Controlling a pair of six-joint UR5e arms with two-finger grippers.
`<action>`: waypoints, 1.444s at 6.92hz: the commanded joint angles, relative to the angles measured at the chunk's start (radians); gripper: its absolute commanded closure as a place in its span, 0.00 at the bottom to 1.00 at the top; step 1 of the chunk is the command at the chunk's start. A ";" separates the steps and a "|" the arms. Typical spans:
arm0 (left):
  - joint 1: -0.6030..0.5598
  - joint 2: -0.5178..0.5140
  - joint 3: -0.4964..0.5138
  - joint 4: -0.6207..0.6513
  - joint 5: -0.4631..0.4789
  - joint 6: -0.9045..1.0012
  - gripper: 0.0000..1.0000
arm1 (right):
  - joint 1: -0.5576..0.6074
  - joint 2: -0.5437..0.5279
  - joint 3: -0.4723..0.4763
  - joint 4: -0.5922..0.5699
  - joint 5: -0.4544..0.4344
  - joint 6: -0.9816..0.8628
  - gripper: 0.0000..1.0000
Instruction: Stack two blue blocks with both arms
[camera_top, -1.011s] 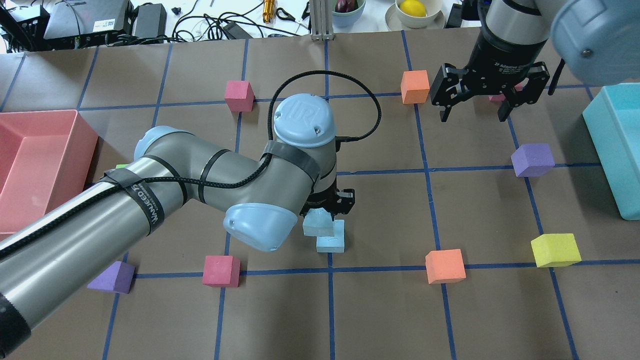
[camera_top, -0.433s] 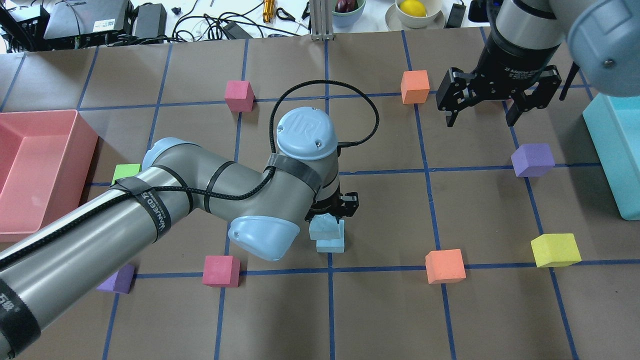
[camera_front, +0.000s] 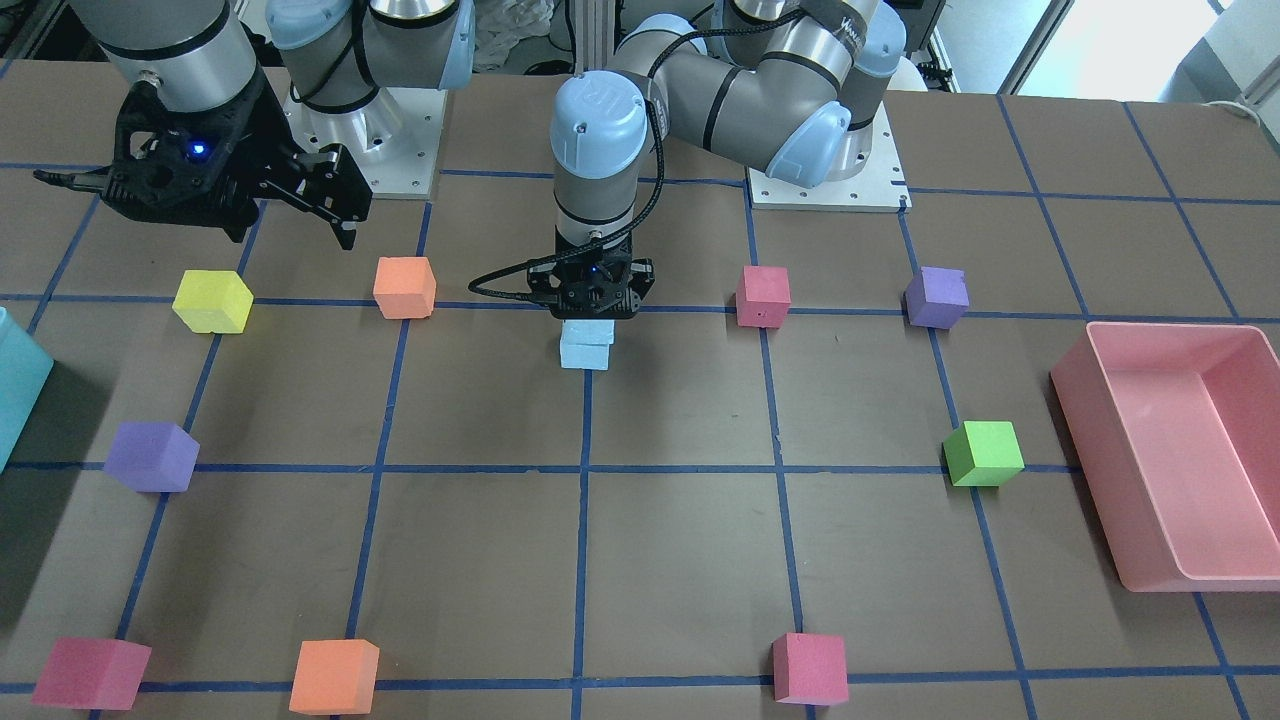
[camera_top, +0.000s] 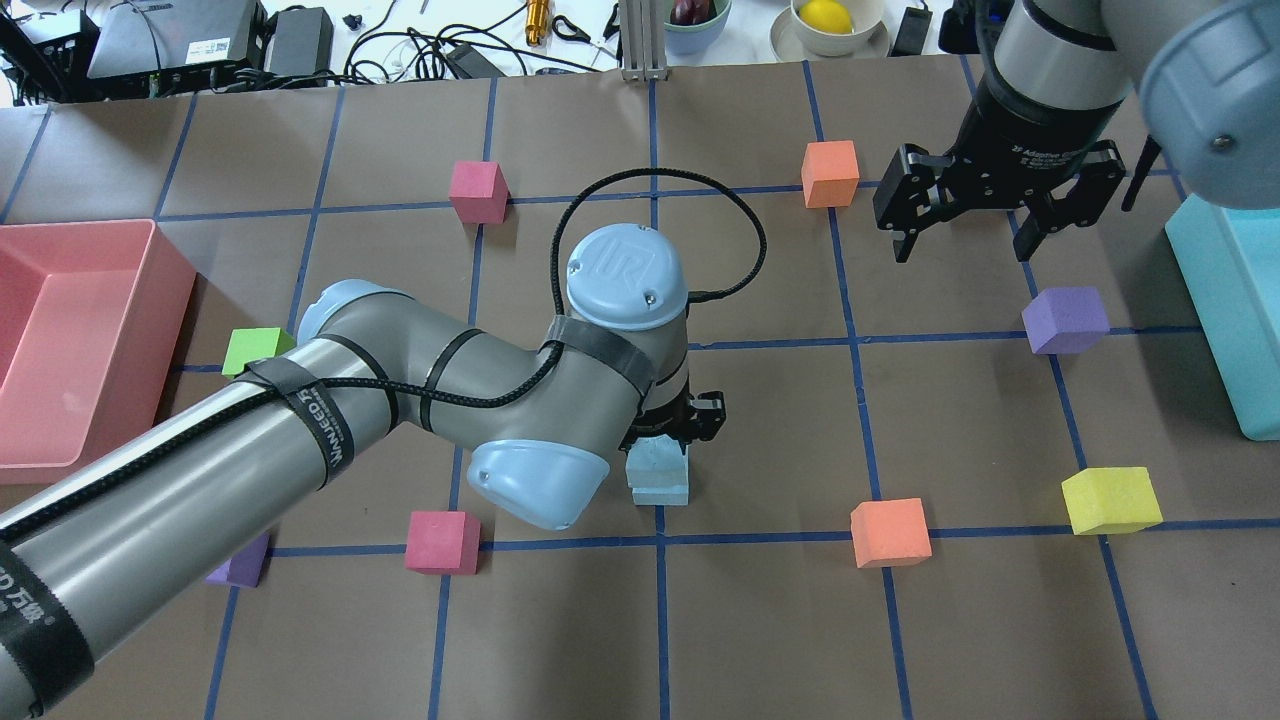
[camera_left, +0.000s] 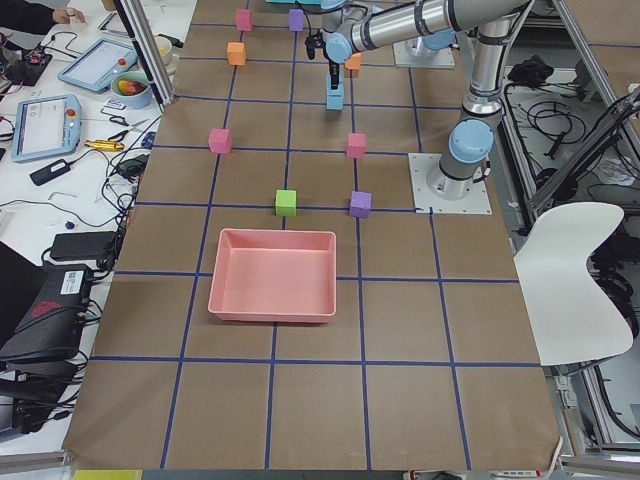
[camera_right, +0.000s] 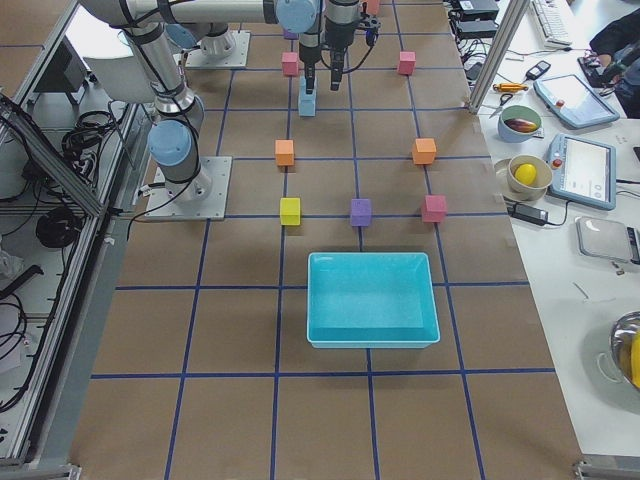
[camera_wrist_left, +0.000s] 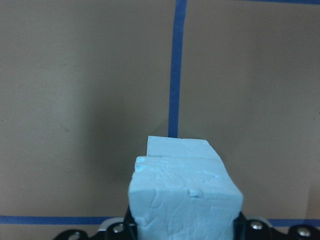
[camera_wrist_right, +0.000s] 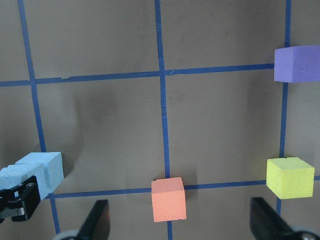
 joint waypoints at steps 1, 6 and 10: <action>-0.005 -0.016 0.000 -0.001 0.002 -0.001 0.99 | -0.002 -0.005 0.001 0.000 0.000 -0.001 0.00; 0.011 0.013 0.014 0.069 -0.001 0.013 0.00 | 0.001 -0.037 0.037 -0.014 0.001 -0.004 0.00; 0.240 0.160 0.132 -0.224 0.011 0.401 0.00 | 0.001 -0.042 0.042 -0.014 0.003 -0.007 0.00</action>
